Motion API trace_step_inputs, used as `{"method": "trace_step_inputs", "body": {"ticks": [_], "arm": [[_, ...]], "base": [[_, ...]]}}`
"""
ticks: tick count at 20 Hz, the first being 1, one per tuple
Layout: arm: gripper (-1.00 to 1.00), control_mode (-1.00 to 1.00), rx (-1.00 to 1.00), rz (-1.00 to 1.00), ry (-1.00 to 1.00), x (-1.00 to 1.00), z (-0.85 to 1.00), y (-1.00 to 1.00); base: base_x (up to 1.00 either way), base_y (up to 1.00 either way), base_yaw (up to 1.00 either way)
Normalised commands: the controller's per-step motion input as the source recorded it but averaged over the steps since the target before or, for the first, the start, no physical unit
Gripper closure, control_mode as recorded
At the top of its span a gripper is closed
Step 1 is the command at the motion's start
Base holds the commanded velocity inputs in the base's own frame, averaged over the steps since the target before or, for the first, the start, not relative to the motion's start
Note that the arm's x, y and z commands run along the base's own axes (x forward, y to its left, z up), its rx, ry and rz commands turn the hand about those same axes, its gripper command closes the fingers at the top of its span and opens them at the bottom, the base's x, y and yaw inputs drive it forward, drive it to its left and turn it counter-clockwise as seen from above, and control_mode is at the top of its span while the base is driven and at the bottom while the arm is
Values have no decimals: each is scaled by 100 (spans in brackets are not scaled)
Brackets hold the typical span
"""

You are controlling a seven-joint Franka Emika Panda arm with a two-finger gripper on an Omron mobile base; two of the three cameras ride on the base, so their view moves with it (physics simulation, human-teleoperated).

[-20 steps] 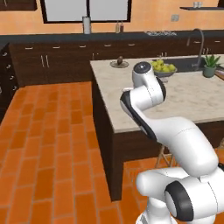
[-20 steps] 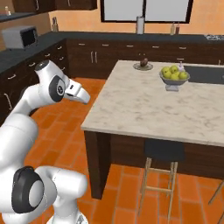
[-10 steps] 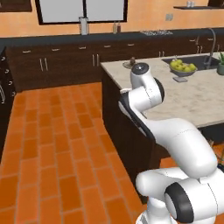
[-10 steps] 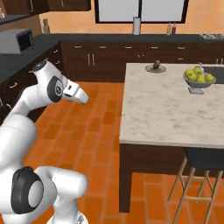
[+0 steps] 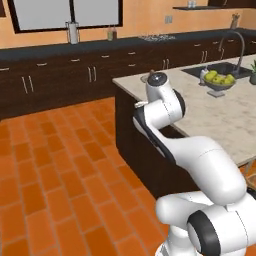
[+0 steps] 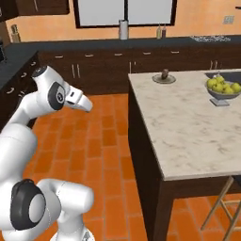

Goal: Pick up the knife from the drawer and place it on the cutting board. Then place the meat from the plate to the cutting board.

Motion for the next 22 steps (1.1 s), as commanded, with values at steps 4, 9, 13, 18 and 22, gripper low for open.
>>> {"method": "trace_step_inputs", "body": {"ticks": [4,9,13,18,22], "arm": [[-100,100,0,0,0,0,0,0],[-100,100,0,0,0,0,0,0],[-100,100,0,0,0,0,0,0],[-100,100,0,0,0,0,0,0],[-100,100,0,0,0,0,0,0]], "base": [[85,69,-44],[80,87,-44],[75,100,-47],[78,99,-47],[83,79,-45]]}}
